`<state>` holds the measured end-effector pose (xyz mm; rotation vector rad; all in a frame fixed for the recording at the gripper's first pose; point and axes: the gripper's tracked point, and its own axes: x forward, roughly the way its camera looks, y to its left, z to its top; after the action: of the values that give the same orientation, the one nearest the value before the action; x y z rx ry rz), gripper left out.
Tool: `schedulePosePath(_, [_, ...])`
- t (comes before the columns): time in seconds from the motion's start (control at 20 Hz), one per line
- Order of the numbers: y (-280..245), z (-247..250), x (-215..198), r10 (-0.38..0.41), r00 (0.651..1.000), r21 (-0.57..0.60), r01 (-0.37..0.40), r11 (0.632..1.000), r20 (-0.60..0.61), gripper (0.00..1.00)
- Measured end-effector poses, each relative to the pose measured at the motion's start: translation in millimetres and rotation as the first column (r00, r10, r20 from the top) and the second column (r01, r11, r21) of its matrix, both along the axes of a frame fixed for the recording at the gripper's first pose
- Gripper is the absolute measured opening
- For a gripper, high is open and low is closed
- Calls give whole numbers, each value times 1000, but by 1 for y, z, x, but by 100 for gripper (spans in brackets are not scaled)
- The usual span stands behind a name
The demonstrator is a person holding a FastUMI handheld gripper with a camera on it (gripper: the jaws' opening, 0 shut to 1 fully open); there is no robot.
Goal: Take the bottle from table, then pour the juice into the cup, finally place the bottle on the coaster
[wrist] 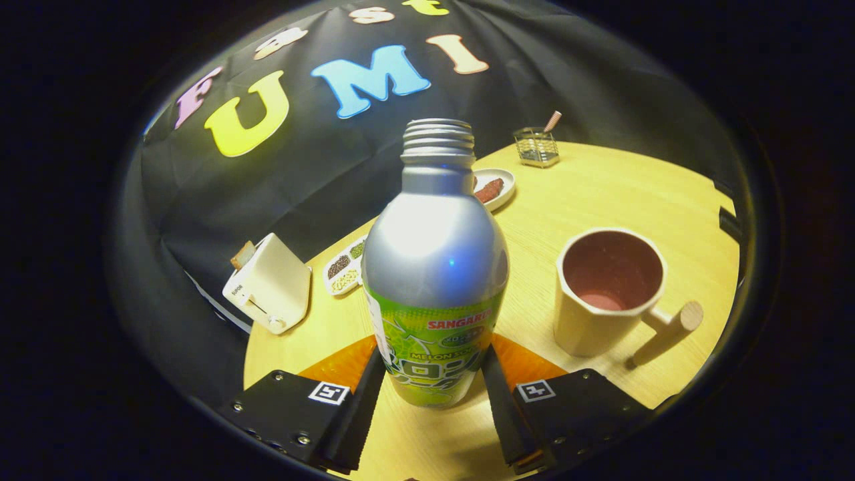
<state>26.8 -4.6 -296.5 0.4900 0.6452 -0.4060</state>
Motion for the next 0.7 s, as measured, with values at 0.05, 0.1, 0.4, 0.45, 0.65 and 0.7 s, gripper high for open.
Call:
schedulePosePath(0.05, [0, -1, 6, 14, 1000, -33, -14, 999, 0, 76])
schedulePosePath(0.1, [-1, -1, 10, 28, 1000, -66, -28, 997, -1, 76])
schedulePosePath(0.4, [-10, -1, 49, 56, 998, -226, -57, 972, -10, 76])
schedulePosePath(0.45, [-12, 1, 56, 52, 999, -245, -52, 968, -6, 76])
schedulePosePath(0.65, [-22, -2, 78, 48, 999, -307, -50, 950, -12, 77])
schedulePosePath(0.7, [-25, -5, 81, 47, 999, -321, -50, 946, -18, 77])
